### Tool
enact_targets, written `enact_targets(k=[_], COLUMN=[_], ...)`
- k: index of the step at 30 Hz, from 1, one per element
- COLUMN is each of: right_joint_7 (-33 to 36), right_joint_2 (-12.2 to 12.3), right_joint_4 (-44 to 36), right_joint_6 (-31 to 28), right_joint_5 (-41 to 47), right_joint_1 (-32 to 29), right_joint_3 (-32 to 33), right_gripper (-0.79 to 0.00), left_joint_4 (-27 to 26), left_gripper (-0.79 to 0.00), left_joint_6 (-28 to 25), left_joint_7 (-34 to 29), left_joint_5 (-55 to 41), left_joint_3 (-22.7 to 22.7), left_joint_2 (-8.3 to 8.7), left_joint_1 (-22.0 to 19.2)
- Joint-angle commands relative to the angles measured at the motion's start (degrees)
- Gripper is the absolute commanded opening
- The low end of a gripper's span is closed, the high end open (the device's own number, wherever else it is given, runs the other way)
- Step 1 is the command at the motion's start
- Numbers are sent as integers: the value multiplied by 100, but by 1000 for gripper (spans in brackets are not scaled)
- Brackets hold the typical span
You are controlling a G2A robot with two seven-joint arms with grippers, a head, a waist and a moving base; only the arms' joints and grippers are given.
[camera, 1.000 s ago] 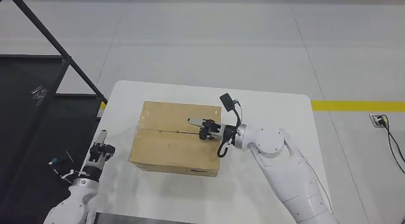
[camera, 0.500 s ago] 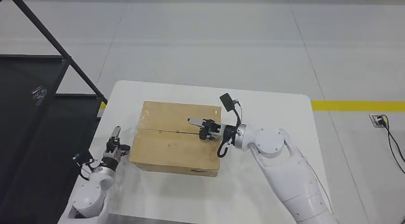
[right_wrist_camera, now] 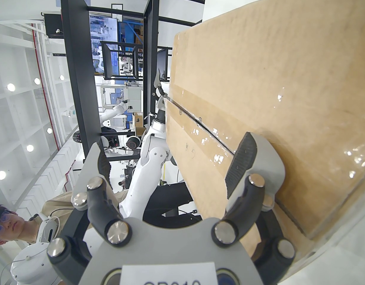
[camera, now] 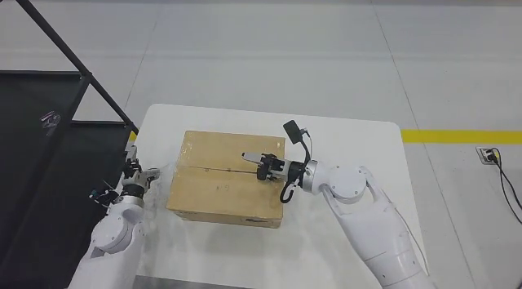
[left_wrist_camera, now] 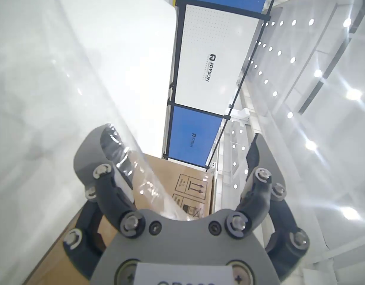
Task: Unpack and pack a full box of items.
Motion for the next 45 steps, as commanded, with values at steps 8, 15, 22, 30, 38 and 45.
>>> enact_targets(k=[8,15,22,30,38,45], right_joint_7=[0,0,0,0,0,0], right_joint_2=[0,0,0,0,0,0], right_joint_4=[0,0,0,0,0,0], right_joint_6=[0,0,0,0,0,0], right_joint_5=[0,0,0,0,0,0], right_joint_1=[0,0,0,0,0,0], right_joint_3=[0,0,0,0,0,0], right_gripper=[0,0,0,0,0,0], left_joint_4=[-1039,-2006,-2519,-3044,-3654,-4099], left_gripper=[0,0,0,0,0,0], left_joint_6=[-564,-507,-521,-517,-557,-604], left_joint_7=[154,309,344,387,366,379], left_joint_5=[315,510,773,987,1267,1794], left_joint_3=[-467,-742,-793,-762,-631,-303], left_joint_2=[59,79,75,55,27,-9], left_joint_1=[410,728,792,831,985,1140])
